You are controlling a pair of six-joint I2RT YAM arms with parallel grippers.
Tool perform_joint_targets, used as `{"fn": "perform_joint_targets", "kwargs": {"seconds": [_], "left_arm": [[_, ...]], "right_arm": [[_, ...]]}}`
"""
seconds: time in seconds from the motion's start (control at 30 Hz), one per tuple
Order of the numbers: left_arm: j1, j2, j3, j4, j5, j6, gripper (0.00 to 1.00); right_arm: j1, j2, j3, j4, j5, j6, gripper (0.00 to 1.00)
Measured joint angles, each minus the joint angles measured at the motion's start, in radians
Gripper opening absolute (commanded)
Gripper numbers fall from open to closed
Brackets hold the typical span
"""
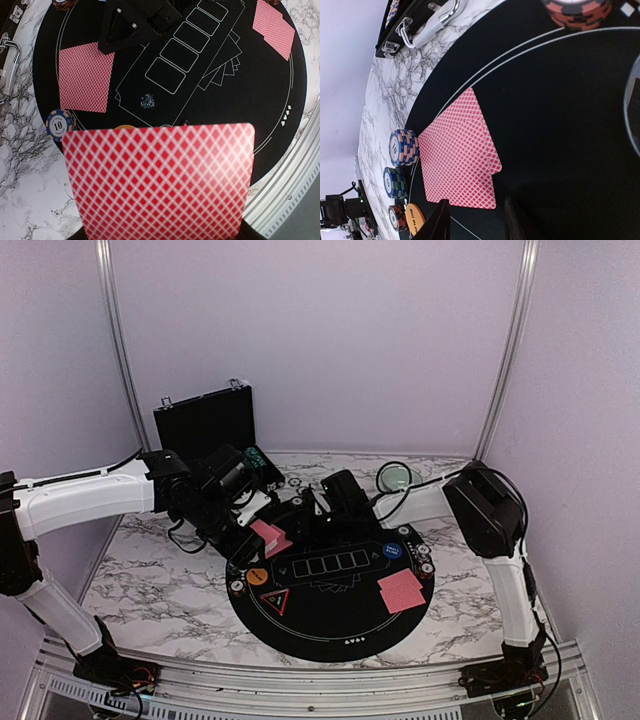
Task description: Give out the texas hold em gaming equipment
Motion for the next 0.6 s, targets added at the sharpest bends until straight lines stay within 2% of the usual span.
{"fn": "perform_joint_targets", "kwargs": {"seconds": [0.17, 0.33, 0.6], "left_arm": [[0.000, 0.000, 0.000, 0.000, 0.006, 0.000, 0.50], [0.000, 0.000, -0.005, 0.001, 0.007, -0.002, 0.50], [0.000, 0.002, -0.027, 0.001, 0.008, -0.009, 0.50]], "right_arm": [[0.002, -0.026, -0.007, -0.039, 0.041, -0.019, 0.44], [0.003, -0.124, -0.100, -0.051, 0.095, -0.043, 0.49], [-0.043, -0.468, -0.352, -0.073, 0.190, -0.059, 0.55]]}}
